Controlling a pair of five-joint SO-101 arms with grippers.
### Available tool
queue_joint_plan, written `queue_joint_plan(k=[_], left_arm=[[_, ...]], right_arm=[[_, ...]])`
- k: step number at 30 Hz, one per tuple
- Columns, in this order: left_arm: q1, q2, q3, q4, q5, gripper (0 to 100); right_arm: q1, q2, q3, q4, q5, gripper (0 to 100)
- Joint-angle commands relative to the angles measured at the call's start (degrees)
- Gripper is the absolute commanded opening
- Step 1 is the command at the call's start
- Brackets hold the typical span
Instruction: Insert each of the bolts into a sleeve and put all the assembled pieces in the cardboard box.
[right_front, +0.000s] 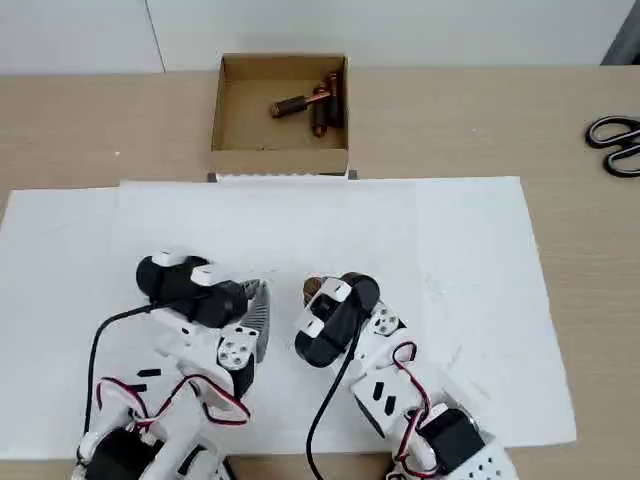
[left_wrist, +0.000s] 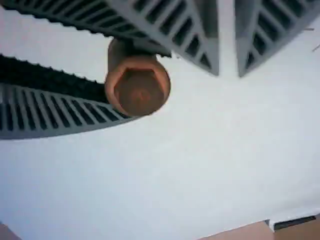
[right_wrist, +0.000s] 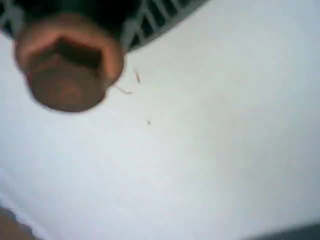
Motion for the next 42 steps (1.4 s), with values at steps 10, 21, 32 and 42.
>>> queue_joint_plan(k=[10, 21, 32, 42], left_arm=[[-20.13, 0.35, 20.35, -13.1, -5.98, 1], [-20.13, 0.35, 26.42, -19.96, -8.18, 1], [-20.13, 0.35, 26.42, -19.96, -8.18, 1], [-20.13, 0.35, 26.42, -19.96, -7.91, 1]], right_arm=[[7.16, -0.13, 0.62, -11.65, -0.09, 0.3], [16.13, 8.31, -10.46, -12.44, -3.52, 0.3], [20.35, 59.3, -47.38, -21.49, -10.55, 0.3], [21.23, 101.14, -81.85, -26.86, -10.2, 0.3]])
